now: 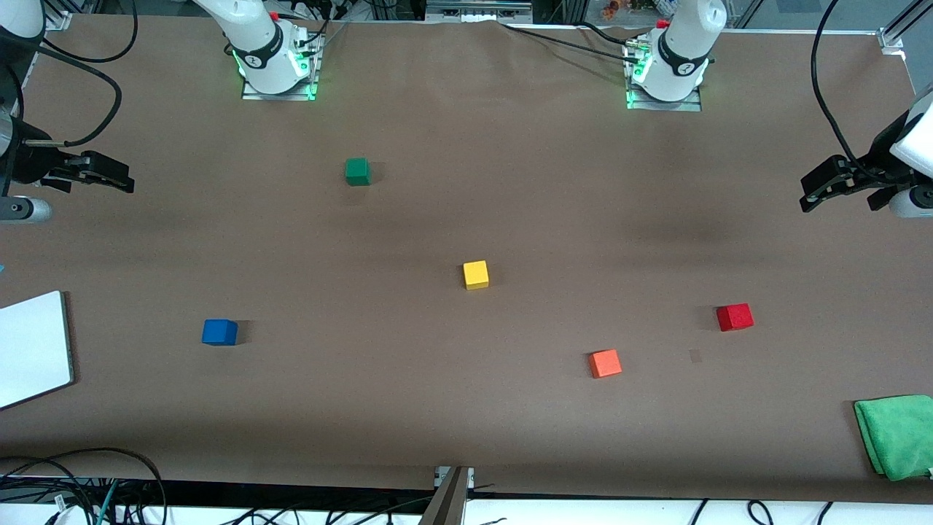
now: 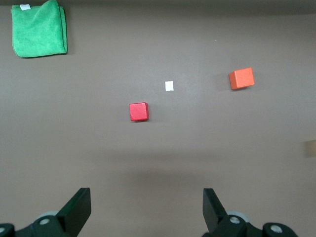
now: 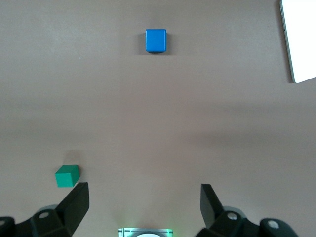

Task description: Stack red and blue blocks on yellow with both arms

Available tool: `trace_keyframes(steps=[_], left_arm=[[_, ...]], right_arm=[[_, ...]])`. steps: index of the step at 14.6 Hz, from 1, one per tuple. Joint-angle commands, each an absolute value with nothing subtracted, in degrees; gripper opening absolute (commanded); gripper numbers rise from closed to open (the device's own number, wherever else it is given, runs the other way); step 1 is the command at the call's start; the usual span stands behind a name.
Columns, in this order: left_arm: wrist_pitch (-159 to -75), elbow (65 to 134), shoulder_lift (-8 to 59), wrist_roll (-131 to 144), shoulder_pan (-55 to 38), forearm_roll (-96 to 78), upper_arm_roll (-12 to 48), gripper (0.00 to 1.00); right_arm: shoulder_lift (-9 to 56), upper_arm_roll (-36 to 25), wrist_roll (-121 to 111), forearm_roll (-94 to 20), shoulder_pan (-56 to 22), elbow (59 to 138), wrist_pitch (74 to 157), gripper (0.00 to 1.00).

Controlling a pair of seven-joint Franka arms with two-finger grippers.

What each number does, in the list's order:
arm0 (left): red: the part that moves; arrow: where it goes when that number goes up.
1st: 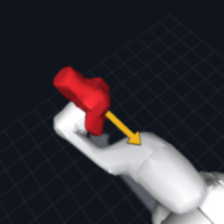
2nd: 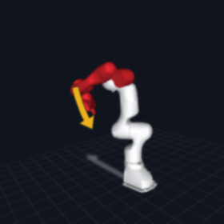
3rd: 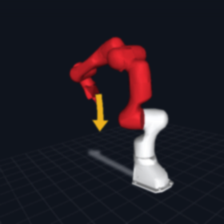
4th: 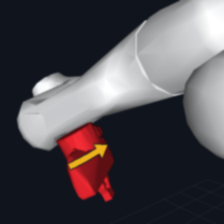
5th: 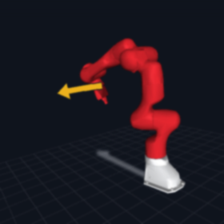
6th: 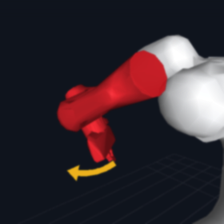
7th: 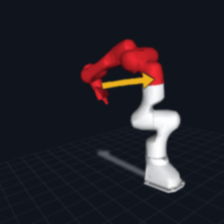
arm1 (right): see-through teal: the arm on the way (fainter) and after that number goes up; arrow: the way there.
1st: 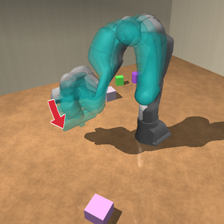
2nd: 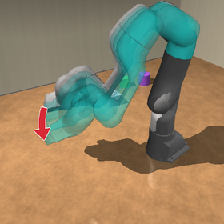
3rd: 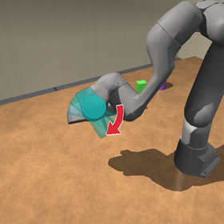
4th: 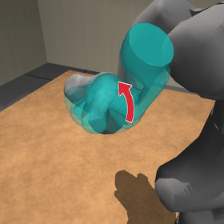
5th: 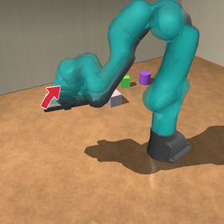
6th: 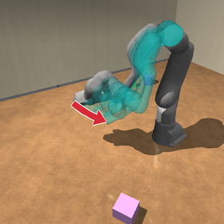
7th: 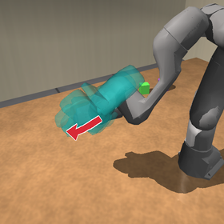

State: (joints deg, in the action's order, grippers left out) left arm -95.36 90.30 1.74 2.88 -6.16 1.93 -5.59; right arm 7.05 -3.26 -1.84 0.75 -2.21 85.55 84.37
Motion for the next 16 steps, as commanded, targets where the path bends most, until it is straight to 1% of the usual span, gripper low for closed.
trace_keyframes(steps=[1,16], left_arm=[[-94.40,90.00,1.67,1.93,-6.06,2.64,-5.36,1.00],[-94.31,89.82,1.67,1.93,-6.06,2.64,-5.27,1.00]], right_arm=[[7.56,-2.99,-1.67,1.23,-1.06,84.46,84.20,1.00],[8.17,-2.90,-1.67,1.23,-1.14,84.46,85.34,1.00]])
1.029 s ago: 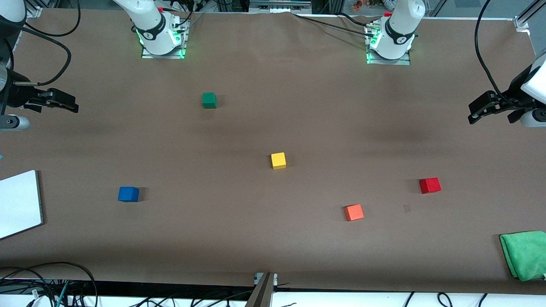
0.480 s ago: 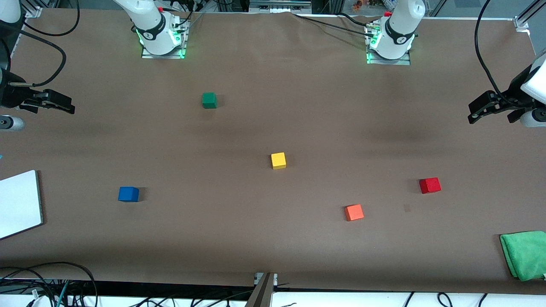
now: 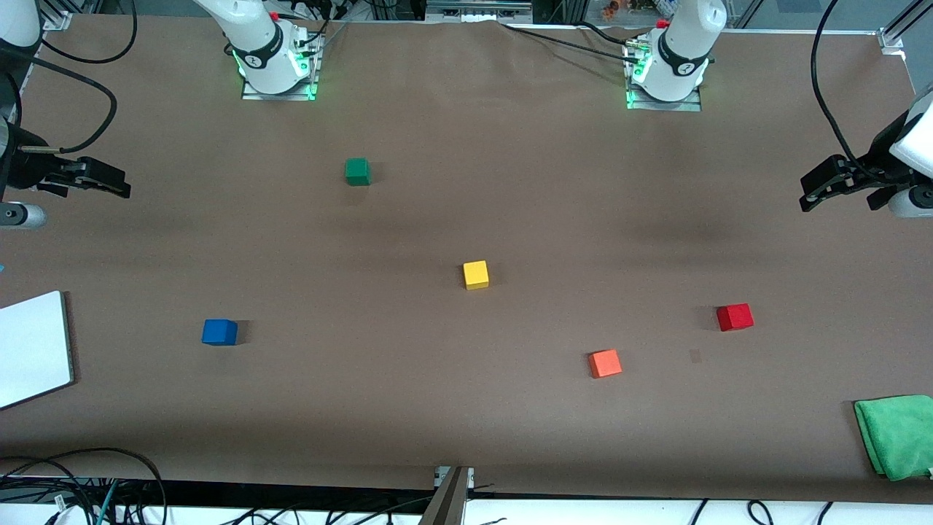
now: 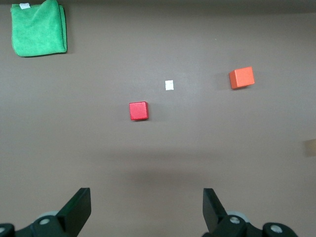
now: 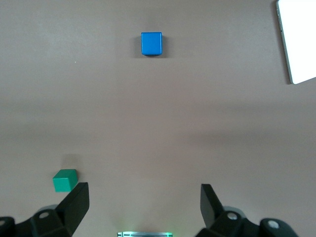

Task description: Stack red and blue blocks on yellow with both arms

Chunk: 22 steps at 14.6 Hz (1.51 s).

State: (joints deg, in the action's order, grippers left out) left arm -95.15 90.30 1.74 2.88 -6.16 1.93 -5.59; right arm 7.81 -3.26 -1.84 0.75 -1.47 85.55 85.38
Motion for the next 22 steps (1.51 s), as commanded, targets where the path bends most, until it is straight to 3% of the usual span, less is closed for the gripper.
trace_keyframes(steps=[1,22], left_arm=[[-94.22,89.74,1.67,1.93,-6.15,2.64,-5.27,1.00],[-94.48,89.30,1.93,2.20,-5.98,-0.61,-5.71,1.00]], right_arm=[[8.17,-2.90,-1.76,1.23,-1.23,84.46,85.34,1.00],[8.26,-2.46,-1.85,1.23,-1.49,84.38,86.57,1.00]])
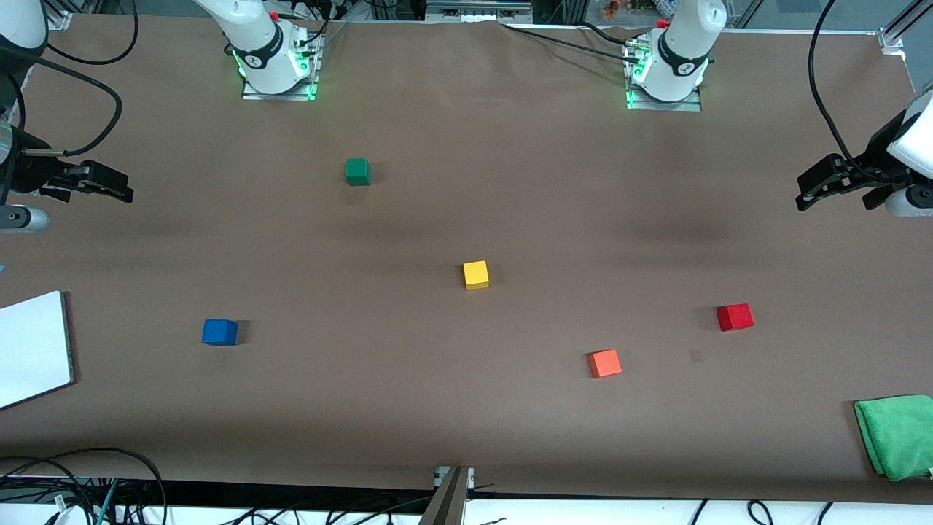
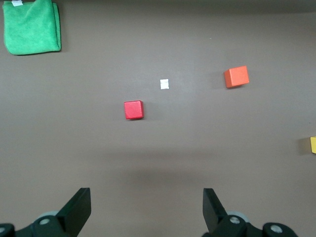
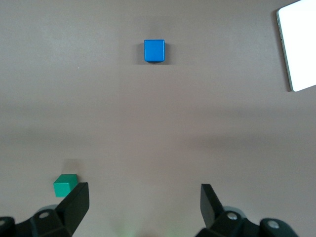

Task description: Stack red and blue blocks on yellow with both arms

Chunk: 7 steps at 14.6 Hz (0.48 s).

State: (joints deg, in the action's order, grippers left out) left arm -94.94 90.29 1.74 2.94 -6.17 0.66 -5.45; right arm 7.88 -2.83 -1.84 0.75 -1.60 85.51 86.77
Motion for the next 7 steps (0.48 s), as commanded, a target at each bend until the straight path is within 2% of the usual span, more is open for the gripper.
trace_keyframes(steps=[1,3,5,7], left_arm=[[-94.22,88.86,2.72,2.55,-6.32,0.17,-5.71,1.00],[-94.22,89.21,5.09,2.29,-5.63,0.09,-6.06,1.00],[-94.31,88.51,10.26,1.76,-3.62,-0.43,-6.15,1.00],[-94.57,87.98,11.86,-2.26,-0.53,0.08,-5.98,1.00]], right_arm=[[8.26,-2.55,-1.85,1.32,-1.49,84.38,86.57,1.00],[8.26,-2.46,-1.85,1.32,-1.58,84.46,86.66,1.00],[8.35,-2.46,-1.85,1.32,-1.49,84.46,86.57,1.00],[8.26,-2.55,-1.85,1.41,-1.49,84.38,86.57,1.00]])
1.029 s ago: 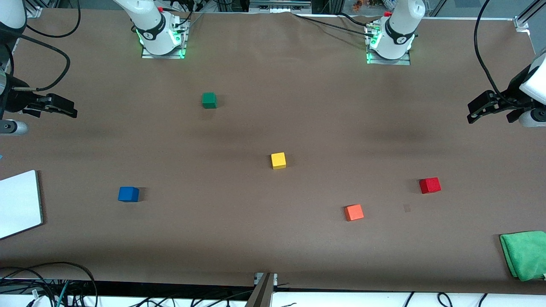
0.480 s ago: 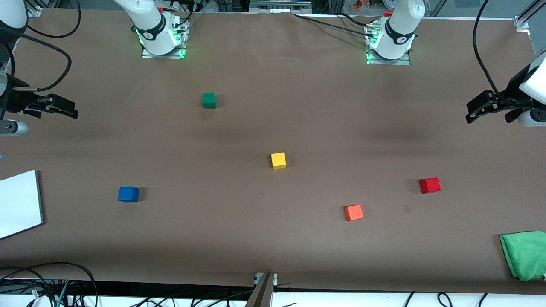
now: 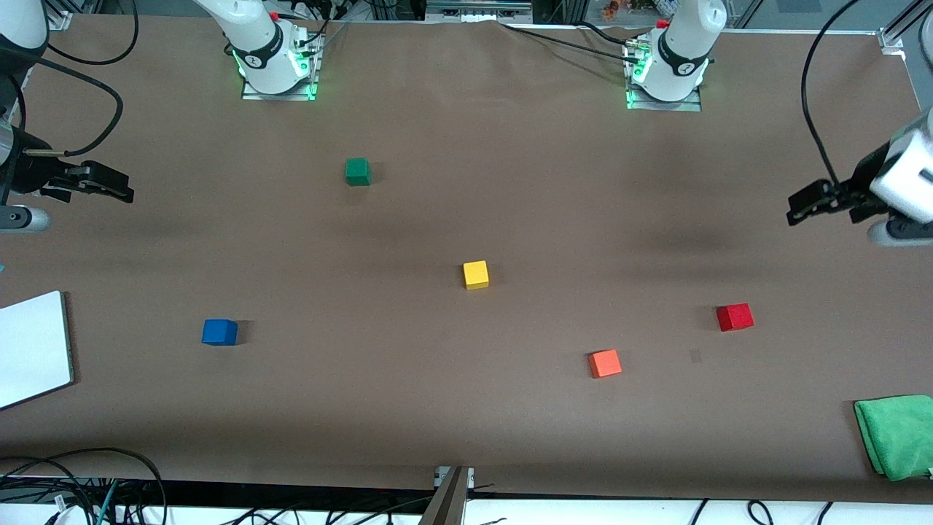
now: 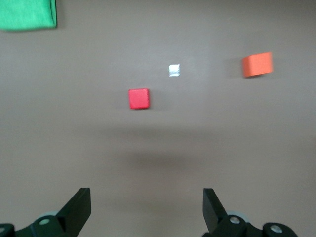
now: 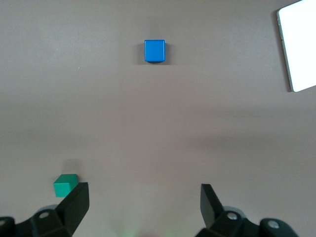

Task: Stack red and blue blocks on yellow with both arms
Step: 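Reach the left gripper down toward the red cube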

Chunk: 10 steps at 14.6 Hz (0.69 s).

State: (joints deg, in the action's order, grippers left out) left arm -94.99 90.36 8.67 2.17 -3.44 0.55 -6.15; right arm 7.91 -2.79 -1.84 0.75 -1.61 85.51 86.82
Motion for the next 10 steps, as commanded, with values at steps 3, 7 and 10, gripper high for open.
trace_keyframes(steps=[3,7,10], left_arm=[[-97.98,88.50,16.34,-5.62,1.14,-0.52,-6.06,1.00],[-104.47,95.42,20.21,-3.34,1.84,-4.22,-6.06,1.00],[-117.72,105.88,20.82,-3.34,2.89,-4.13,-6.15,1.00]], right_arm=[[8.35,-2.55,-1.85,1.32,-1.49,84.46,86.57,1.00],[8.44,-2.55,-2.11,1.32,-1.49,84.38,86.57,1.00],[8.70,-2.55,-2.28,1.32,-1.32,84.38,86.57,1.00]])
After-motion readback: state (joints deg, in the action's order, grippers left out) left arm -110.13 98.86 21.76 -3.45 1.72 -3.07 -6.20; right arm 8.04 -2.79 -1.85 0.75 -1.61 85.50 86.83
